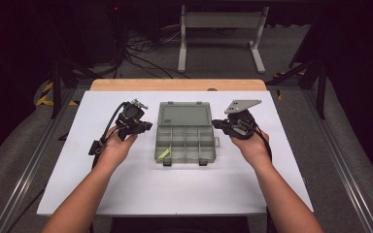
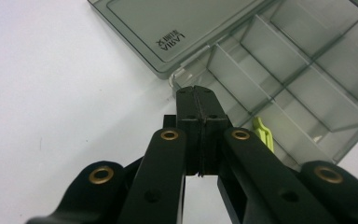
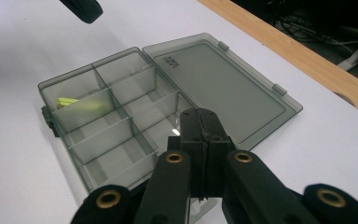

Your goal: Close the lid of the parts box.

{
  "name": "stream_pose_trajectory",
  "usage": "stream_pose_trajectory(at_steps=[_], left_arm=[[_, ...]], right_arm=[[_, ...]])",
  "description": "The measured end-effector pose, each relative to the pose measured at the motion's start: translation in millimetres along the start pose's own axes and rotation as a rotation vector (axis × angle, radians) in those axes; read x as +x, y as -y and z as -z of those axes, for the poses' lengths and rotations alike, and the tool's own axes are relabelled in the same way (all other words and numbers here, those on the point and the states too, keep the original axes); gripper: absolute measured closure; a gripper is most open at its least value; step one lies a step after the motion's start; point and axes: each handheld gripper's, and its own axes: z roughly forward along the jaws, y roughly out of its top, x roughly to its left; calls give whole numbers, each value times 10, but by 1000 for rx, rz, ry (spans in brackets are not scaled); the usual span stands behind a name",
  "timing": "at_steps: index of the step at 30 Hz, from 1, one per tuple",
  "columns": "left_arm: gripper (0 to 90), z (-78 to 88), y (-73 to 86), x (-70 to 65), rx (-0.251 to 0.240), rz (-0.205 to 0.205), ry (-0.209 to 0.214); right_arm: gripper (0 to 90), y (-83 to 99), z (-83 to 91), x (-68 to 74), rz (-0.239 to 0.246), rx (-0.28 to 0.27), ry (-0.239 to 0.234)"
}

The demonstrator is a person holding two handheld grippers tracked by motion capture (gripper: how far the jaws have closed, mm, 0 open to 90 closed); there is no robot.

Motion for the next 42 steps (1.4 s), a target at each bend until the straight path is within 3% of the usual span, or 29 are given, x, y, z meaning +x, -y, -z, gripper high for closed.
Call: stream_pose_trajectory(at_steps=[8, 24, 42], left_arm=[[897, -81, -108, 106, 0, 22, 0], [897, -180, -236, 195, -13, 51, -12], [897, -397, -233, 272, 14, 62, -27]], right_arm=[[900, -101, -163, -213, -57, 94, 23], [900, -161, -398, -552, -113, 169, 54], [900, -62, -632, -706, -164, 221, 60]])
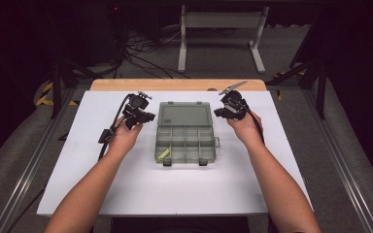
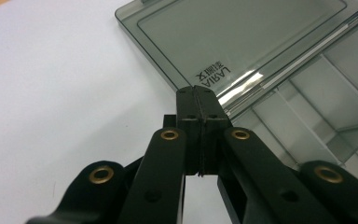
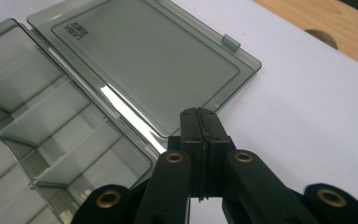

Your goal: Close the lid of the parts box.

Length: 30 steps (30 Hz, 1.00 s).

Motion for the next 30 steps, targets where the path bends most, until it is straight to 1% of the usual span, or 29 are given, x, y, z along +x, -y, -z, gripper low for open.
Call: stream_pose_trajectory(at_steps=[3, 5, 8, 9, 10, 11, 12, 15, 24, 30], left_arm=[[897, -40, 8, 16, 6, 16, 1], [898, -53, 10, 31, 9, 14, 1], [898, -96, 31, 52, 10, 27, 9], [897, -115, 42, 58, 14, 37, 13], [898, -131, 51, 73, 19, 36, 17], [897, -145, 59, 82, 19, 36, 13], [898, -172, 77, 96, 23, 46, 20], [897, -199, 90, 115, 30, 53, 22], [897, -287, 110, 114, 45, 62, 26], [897, -360, 129, 130, 70, 62, 35]], right_arm=[[900, 28, -46, -26, -9, 14, 3], [900, 43, -68, -40, -14, 20, 2], [900, 72, -115, -66, -24, 30, 3], [900, 80, -130, -74, -26, 33, 7], [900, 89, -142, -83, -29, 37, 4], [900, 98, -157, -90, -31, 41, 4], [900, 113, -181, -102, -35, 47, 4], [900, 130, -209, -115, -40, 57, 3], [900, 170, -277, -142, -50, 79, 2], [900, 197, -359, -142, -50, 107, -5]])
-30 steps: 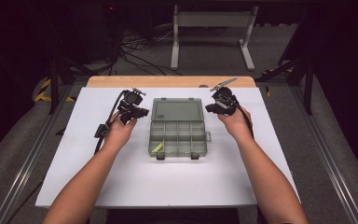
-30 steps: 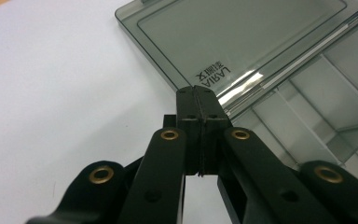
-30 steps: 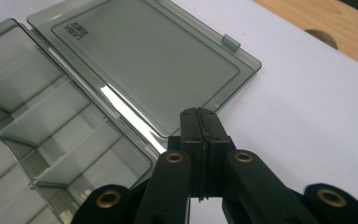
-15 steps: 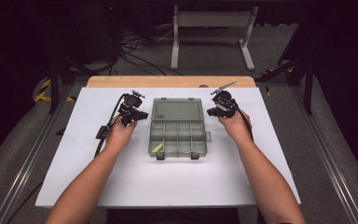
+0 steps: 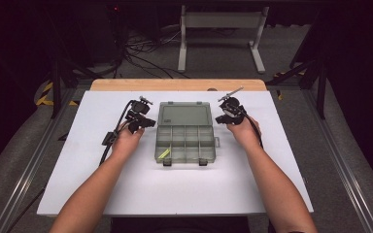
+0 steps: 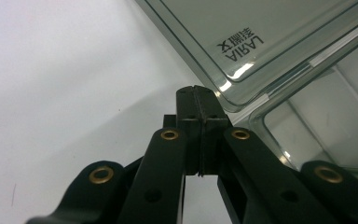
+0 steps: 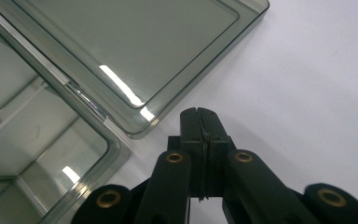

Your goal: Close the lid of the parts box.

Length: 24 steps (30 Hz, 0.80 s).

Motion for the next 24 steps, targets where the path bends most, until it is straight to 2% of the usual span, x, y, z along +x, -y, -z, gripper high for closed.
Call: stream_pose_trajectory(at_steps=[3, 5, 6, 10, 24], left_arm=[[897, -26, 4, 6, 7, 4, 3], [897, -30, 1, 17, 9, -11, -6], [897, -43, 5, 12, 16, 2, 4], [897, -82, 7, 20, 30, 1, 7], [897, -141, 5, 14, 31, -2, 24]], right_arm=[[900, 0, -23, 4, -1, 8, -2], [900, 0, -38, 5, 3, 11, -7], [900, 0, -45, 8, 3, 12, -7], [900, -2, -89, 23, 6, 28, -9], [900, 4, -176, 39, 14, 60, -23]])
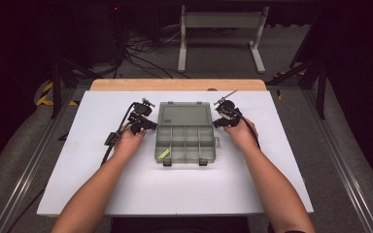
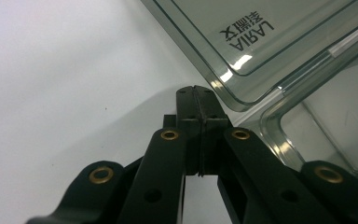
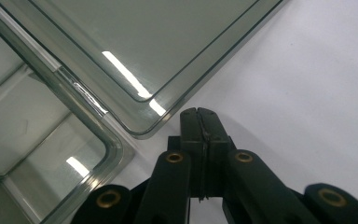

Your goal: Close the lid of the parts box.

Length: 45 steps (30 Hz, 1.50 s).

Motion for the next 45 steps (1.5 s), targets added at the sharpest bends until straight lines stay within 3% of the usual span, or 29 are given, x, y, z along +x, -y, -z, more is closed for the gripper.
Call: stream_pose_trajectory(at_steps=[21, 45], left_arm=[[897, -13, -5, 9, -7, 7, 4], [897, -54, -41, 26, -45, 20, -16]], right_arm=[[900, -12, -26, -13, 0, -12, -3], [900, -48, -83, -78, -18, -67, 0]])
